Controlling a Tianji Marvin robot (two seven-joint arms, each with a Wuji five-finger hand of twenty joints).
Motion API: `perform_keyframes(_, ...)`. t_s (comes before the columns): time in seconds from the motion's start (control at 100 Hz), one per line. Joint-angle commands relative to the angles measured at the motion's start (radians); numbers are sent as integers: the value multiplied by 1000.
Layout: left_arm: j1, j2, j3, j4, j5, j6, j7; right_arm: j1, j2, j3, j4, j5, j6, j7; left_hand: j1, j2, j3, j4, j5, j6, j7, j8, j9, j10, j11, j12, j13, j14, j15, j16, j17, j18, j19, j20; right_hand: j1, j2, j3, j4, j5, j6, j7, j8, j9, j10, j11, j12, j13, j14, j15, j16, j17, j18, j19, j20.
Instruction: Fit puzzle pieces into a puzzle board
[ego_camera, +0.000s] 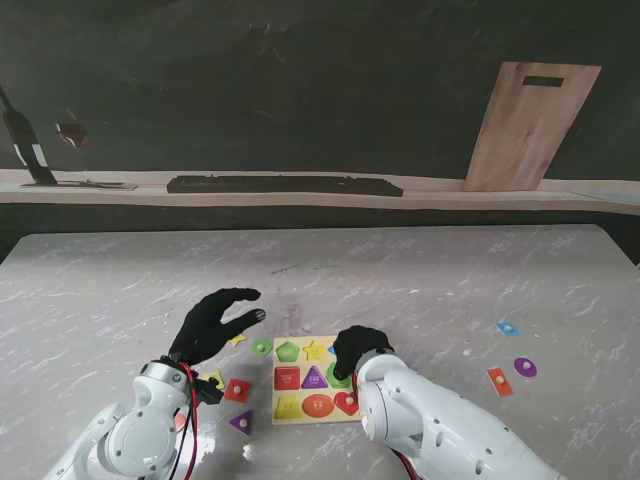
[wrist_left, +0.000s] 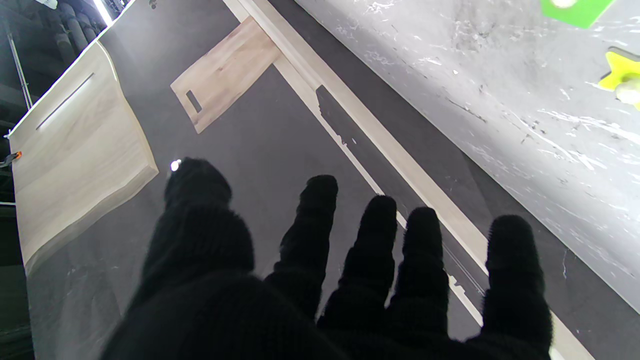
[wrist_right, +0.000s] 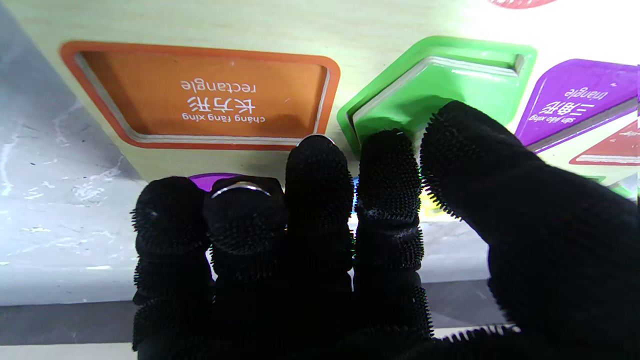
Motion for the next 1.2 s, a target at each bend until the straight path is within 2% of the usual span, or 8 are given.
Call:
perform_keyframes(0.0,3,-2,1,-2,-4,-2,-1,-6,3,-8,10,-9,-16,2,14,30,-11,22,5,-9,-11,-4,-2,-4,-12,-13,3,7,-11,1,-4,-170,-9,-8,29,38,76,96,22,-112,-3,5,-1,64,27,7,2,1,30,12,-16,32,34,17)
perform_keyframes(0.27,0,-2,3,2,-5,-2,-3,-9,4,-1,21,-32,-51,-20,15,30,-10,22,5,-9,-11,-4,-1,-3,-12,-14,2,7,-11,1,-4,-169,-10,-8,29,48,67,108,12,-124,-3,10,-17,59,23,4,-16,-5,22,14,-31,25,23,16)
perform_keyframes(0.58,-1,-2,3,2,-5,-1,-4,-9,22,4,18,-81,-96,6,14,30,-11,22,7,-8,-12,-5,-1,-4,-12,-14,4,8,-10,1,-4,-171,-9,-8,27,51,59,122,4,-149,-4,19,-30,48,19,0,-32,-13,13,17,-43,14,11,15)
perform_keyframes(0.77,-2,-2,5,3,-7,0,-6,-9,33,18,29,-110,-162,11,13,30,-11,22,7,-9,-12,-4,0,-5,-12,-14,4,7,-10,1,-4,-169,-8,-8,24,54,58,126,-2,-169,-6,25,-40,37,14,-3,-46,-20,3,19,-53,6,-2,13)
perform_keyframes(1.19,-7,-2,9,7,-9,2,-7,-24,44,42,27,-140,-222,12,14,30,-11,22,6,-10,-11,-4,-2,-5,-12,-14,3,7,-10,1,-4,-171,-9,-8,20,51,60,127,-4,-185,-8,32,-43,27,11,-5,-55,-26,-8,24,-60,-3,-15,12)
